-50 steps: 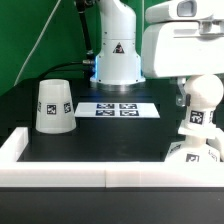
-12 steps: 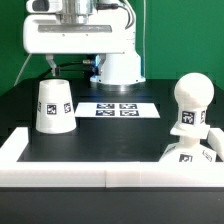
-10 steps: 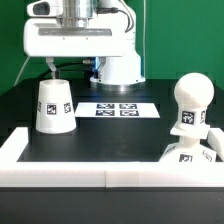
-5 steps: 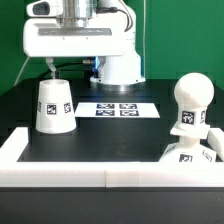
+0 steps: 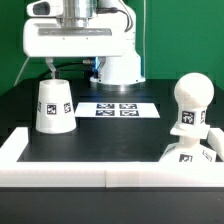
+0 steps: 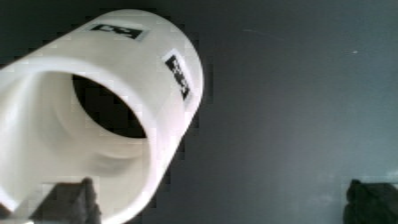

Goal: Assemble lamp

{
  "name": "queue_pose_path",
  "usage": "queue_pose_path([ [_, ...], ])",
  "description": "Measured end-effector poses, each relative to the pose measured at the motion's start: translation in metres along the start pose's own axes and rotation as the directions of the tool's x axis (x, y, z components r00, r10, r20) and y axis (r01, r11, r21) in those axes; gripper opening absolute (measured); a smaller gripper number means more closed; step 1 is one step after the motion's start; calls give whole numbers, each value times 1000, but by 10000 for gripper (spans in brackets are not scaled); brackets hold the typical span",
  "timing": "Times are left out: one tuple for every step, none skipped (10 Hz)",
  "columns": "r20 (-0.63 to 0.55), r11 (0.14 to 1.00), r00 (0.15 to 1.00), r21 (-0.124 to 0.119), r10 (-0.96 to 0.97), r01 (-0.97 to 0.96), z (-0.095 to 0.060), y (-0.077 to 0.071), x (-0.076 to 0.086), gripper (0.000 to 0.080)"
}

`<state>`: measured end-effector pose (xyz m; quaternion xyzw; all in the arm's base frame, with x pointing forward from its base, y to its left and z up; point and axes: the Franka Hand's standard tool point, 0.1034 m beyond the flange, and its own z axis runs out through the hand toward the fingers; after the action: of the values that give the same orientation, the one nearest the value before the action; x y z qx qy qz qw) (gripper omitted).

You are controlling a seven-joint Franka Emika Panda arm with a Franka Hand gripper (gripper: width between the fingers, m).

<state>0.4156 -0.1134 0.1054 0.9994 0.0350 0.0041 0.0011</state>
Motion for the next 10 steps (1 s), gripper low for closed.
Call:
queue_pose_path([
  [1,1000,1000,1,-7,7,1,1,-1,698],
  [10,1000,1000,7,-15,15,7,6,-7,698],
  [11,1000,1000,3,-14,14,11,9,-10,698],
  [10,1000,1000,0,-25,25,16,11,-12,698],
  [16,1000,999,2,-31,31,21,13,-14,698],
  [20,999,999,2,-32,32,22,13,-15,698],
  [22,999,999,1,-39,39,24,13,-15,698],
  [28,999,998,2,-52,51,26,15,-16,698],
  [33,999,998,2,-54,54,29,15,-17,698],
  [34,998,998,2,-57,57,29,14,-17,598],
])
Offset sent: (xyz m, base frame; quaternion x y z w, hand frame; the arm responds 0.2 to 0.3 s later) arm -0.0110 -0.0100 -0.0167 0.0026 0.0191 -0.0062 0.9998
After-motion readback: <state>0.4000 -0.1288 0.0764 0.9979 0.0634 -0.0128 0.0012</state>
